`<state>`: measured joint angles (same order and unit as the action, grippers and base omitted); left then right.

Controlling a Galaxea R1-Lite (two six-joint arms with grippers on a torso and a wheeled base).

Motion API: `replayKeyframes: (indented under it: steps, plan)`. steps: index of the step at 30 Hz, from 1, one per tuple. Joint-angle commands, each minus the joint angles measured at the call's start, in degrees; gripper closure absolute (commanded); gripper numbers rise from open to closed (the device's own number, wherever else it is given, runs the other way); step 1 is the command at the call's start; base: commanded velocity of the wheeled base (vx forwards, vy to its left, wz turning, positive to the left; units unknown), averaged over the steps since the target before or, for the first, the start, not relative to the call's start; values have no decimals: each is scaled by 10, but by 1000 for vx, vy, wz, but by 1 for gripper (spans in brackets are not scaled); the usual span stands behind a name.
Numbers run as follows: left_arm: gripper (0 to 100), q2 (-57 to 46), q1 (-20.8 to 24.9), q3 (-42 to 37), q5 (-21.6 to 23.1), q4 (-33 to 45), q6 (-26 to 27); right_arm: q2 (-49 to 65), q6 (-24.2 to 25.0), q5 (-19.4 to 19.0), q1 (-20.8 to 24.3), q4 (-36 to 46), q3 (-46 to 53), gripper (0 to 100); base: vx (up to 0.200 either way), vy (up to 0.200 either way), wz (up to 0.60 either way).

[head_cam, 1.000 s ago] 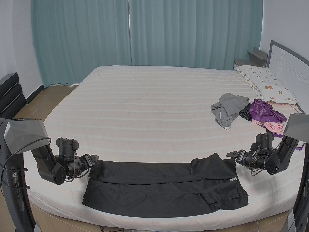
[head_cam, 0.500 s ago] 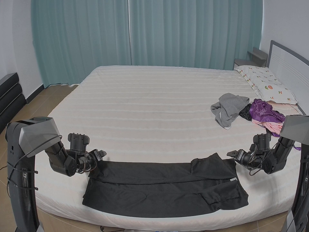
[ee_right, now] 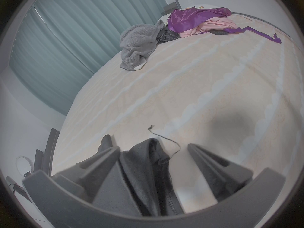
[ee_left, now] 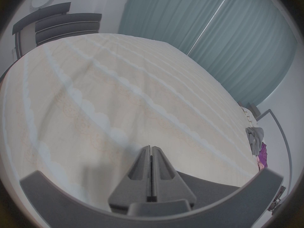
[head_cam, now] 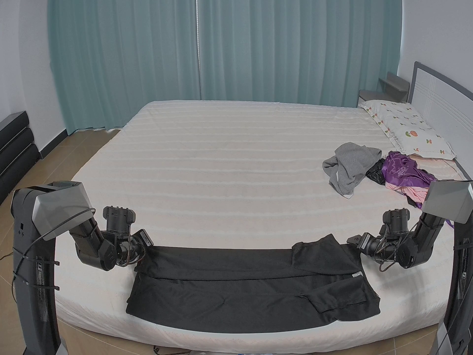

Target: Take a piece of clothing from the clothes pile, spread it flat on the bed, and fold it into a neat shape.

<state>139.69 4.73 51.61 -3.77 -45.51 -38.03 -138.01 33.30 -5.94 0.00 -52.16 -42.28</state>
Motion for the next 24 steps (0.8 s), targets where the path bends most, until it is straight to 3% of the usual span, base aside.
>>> replayKeyframes:
  steps: [1, 5, 24]
  plan:
    - [100, 0, -4, -4, 0, -1, -1, -15, 0, 7, 3, 1, -11, 100, 0, 0, 0]
    - [100, 2, -3, -4, -1, -1, -1, -23, 1, 25, 8, -1, -17, 100, 0, 0, 0]
    - [100, 1, -1, -1, -1, -2, -1, -14, 39, 34, 0, -11, -27, 100, 0, 0, 0]
